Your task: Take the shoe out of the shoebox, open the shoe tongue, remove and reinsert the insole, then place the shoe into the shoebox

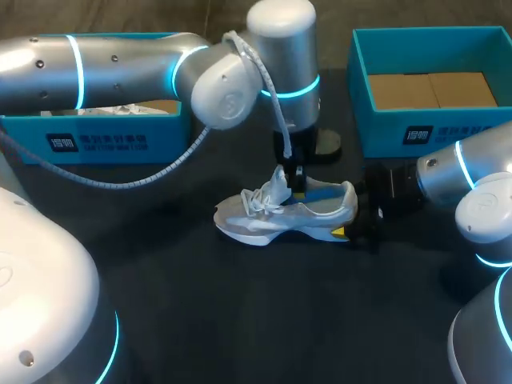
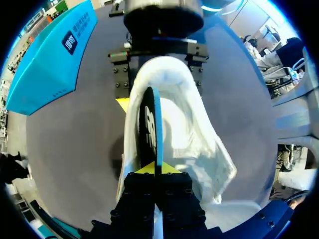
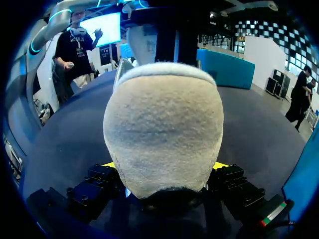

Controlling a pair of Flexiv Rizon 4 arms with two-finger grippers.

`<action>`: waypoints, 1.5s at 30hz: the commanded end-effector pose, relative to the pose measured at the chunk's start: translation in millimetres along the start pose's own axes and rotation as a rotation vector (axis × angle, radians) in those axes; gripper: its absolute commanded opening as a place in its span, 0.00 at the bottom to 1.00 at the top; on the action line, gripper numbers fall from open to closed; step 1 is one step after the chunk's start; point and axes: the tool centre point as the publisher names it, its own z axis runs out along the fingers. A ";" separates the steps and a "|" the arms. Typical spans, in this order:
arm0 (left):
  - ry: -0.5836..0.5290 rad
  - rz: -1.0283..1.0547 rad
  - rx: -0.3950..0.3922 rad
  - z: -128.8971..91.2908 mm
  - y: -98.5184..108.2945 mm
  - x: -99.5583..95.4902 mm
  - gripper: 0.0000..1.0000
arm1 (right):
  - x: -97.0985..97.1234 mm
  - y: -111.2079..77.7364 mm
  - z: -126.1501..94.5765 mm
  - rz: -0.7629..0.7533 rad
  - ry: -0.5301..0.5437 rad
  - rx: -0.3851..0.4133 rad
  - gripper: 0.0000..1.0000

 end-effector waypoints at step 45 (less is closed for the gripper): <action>0.049 0.187 0.236 -59.2 -57.4 13.2 0.04 | 2.5 -3.2 6.1 0.000 -0.001 0.004 0.00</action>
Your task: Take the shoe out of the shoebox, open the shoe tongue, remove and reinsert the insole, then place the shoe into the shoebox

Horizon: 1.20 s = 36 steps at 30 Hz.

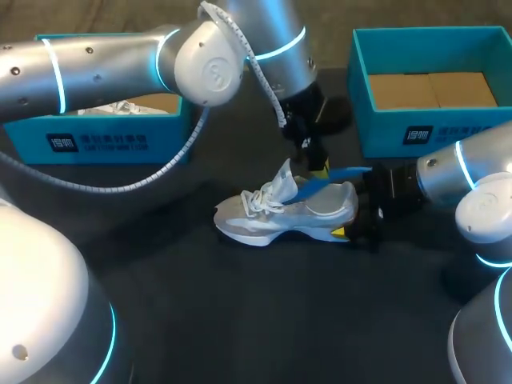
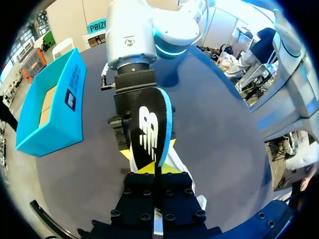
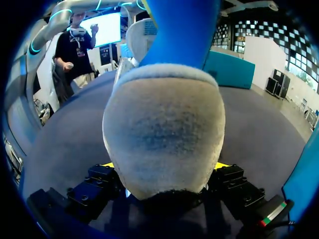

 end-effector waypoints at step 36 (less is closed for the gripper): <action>-0.413 -0.137 0.124 5.9 -14.8 21.3 0.33 | 2.2 -3.0 6.2 0.000 -0.001 0.004 0.00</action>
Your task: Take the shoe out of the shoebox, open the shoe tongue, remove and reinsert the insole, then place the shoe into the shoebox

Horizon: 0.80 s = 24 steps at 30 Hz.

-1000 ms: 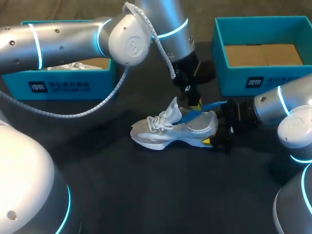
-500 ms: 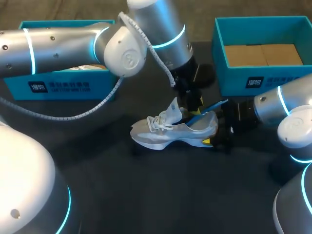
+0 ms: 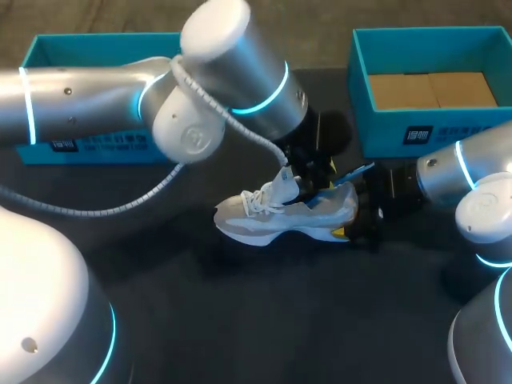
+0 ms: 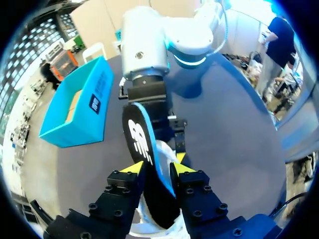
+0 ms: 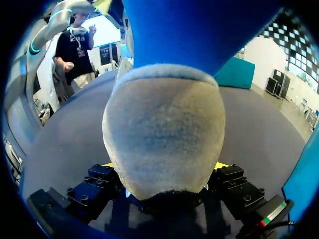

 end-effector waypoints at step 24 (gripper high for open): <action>-0.190 -0.107 0.112 29.9 0.2 -13.4 0.36 | 2.2 -3.0 6.1 0.000 -0.002 0.004 0.00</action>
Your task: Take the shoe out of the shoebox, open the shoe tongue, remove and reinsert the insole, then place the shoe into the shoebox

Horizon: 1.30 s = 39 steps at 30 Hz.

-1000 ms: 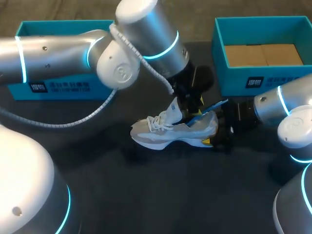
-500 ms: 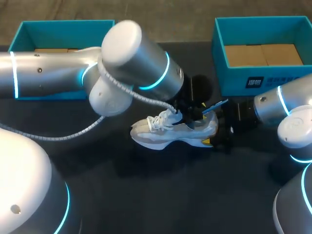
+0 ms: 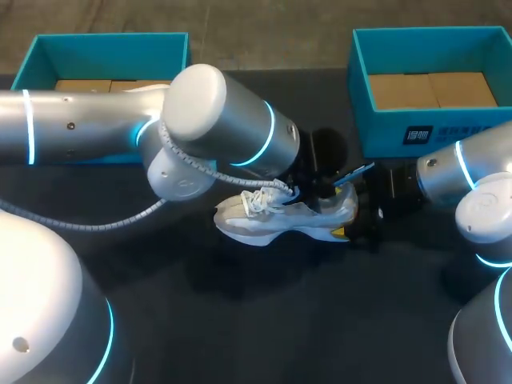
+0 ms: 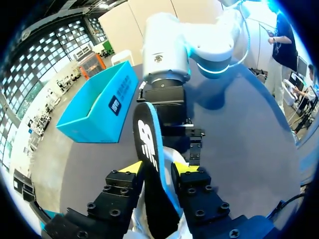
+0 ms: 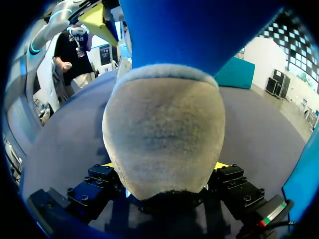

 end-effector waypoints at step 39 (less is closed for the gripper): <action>0.197 0.056 0.138 -29.3 -48.1 -9.9 0.00 | 2.2 -3.0 6.1 0.000 -0.002 0.004 0.00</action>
